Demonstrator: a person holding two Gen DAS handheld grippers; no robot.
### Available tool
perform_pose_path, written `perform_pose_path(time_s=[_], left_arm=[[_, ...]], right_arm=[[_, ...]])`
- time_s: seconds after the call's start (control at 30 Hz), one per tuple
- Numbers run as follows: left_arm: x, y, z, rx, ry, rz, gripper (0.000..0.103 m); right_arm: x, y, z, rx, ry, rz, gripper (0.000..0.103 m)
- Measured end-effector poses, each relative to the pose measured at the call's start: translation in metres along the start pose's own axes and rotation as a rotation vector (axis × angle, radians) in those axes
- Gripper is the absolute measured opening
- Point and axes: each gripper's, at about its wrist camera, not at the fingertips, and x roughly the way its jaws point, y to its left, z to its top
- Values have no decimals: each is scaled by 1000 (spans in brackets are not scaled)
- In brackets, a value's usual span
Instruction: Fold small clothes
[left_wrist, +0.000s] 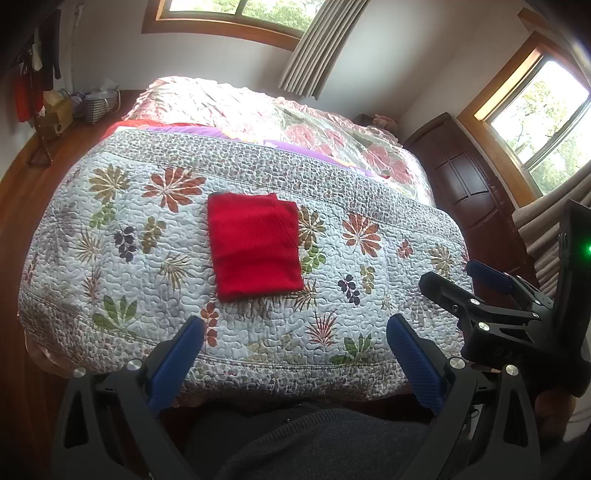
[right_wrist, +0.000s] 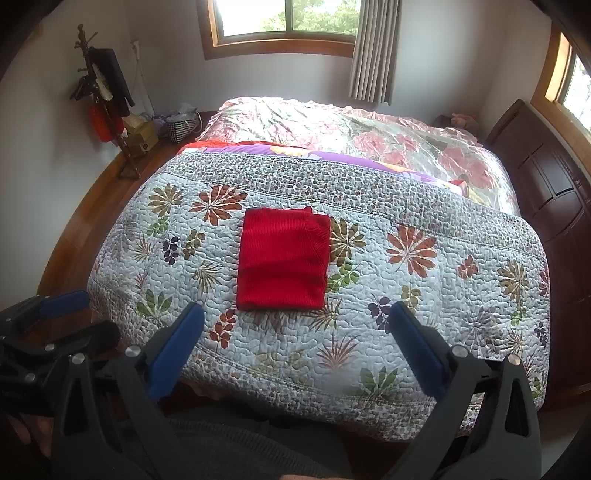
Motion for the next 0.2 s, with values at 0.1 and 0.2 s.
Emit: perform_pose_path(time_s=[0.1,0.2], left_arm=[[0,0,-1,0,1,4,99],[0,0,-1,1,2,5,99]], right_arm=[[0,0,0,-1,0,-2,99],[1,0,1,-2,0,-2,99]])
